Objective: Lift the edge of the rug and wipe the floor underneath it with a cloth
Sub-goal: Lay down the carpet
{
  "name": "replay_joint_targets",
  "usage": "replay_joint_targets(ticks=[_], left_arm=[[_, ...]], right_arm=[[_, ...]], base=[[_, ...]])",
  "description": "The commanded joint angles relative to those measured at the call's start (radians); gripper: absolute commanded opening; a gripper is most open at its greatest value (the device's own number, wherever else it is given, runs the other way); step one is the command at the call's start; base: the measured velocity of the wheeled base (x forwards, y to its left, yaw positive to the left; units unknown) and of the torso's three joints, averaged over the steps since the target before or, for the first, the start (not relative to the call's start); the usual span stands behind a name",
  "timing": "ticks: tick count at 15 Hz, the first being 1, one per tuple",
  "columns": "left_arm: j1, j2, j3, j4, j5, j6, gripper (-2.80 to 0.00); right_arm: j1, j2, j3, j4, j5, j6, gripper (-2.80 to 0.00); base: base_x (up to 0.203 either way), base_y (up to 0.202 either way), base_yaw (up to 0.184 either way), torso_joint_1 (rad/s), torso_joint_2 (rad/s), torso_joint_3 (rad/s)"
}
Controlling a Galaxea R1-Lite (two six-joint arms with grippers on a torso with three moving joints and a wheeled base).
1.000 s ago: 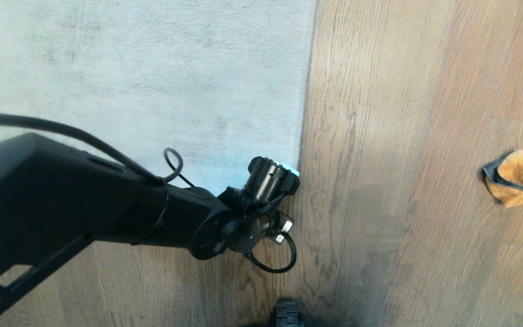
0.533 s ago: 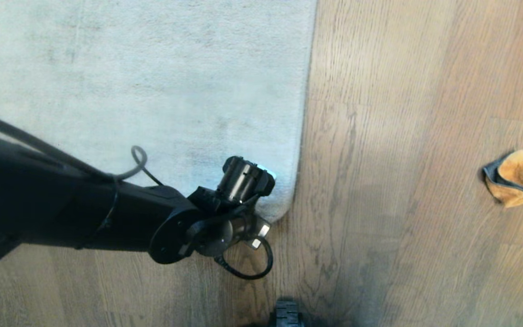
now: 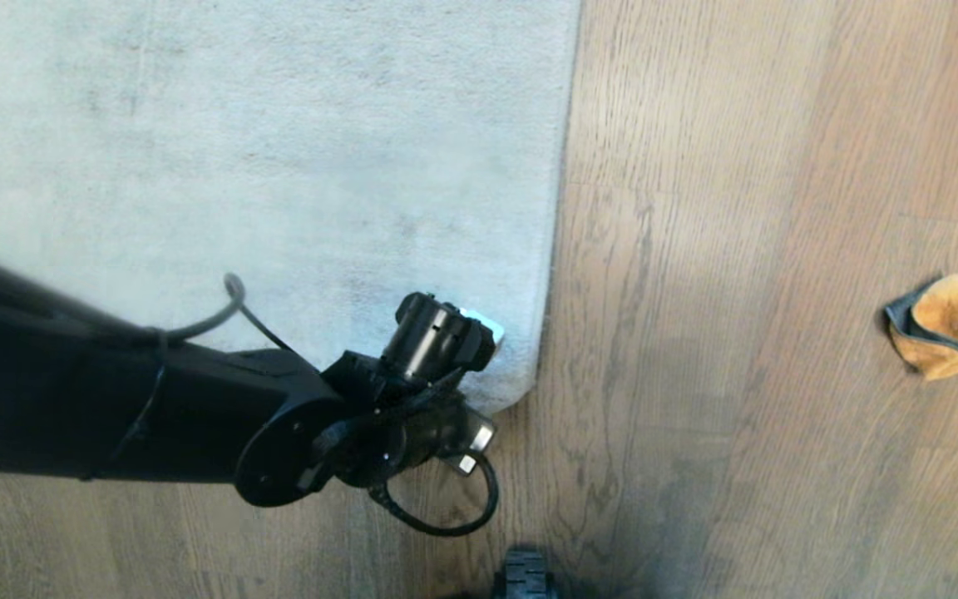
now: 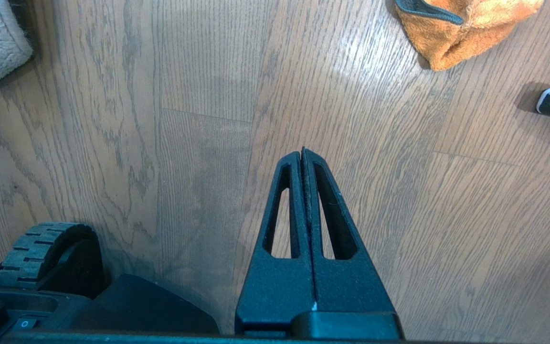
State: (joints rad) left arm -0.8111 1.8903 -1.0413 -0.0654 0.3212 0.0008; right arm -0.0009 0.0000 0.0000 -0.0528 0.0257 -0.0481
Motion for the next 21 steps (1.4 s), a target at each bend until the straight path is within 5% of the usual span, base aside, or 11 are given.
replay_joint_targets(ticks=[1, 4, 7, 11, 17, 21], left_arm=[[-0.056, -0.033, 0.019, 0.041, -0.052, -0.077, -2.8], [-0.102, -0.07, 0.084, 0.095, -0.055, -0.144, -2.8], [-0.077, -0.054, 0.09, 0.077, -0.053, -0.083, -2.8], [-0.07, 0.032, -0.046, -0.054, -0.064, -0.087, -2.8], [-0.113, 0.147, -0.217, -0.21, -0.063, -0.321, -2.8], [-0.109, 0.203, -0.251, -0.208, -0.052, -0.326, -2.8]], right_arm=[[0.001, 0.002, 0.0, 0.0, 0.0, -0.001, -2.8], [0.001, 0.002, 0.0, -0.001, 0.0, -0.001, -2.8], [0.001, 0.002, 0.0, -0.001, 0.0, -0.001, -2.8], [0.001, 0.0, 0.0, -0.001, 0.0, -0.001, -2.8], [0.001, 0.002, 0.0, 0.001, 0.0, -0.001, -2.8], [0.0, 0.002, 0.0, 0.0, 0.0, -0.001, -2.8]], base=[[0.0, 0.0, 0.0, 0.0, 0.0, 0.0], [0.0, 0.0, 0.0, 0.0, 0.0, 0.0], [0.0, 0.0, 0.0, 0.0, 0.0, 0.0], [0.0, 0.0, 0.0, 0.0, 0.0, 0.0], [0.0, 0.0, 0.0, 0.0, 0.0, 0.0], [0.0, 0.0, 0.0, 0.0, 0.0, 0.0]])
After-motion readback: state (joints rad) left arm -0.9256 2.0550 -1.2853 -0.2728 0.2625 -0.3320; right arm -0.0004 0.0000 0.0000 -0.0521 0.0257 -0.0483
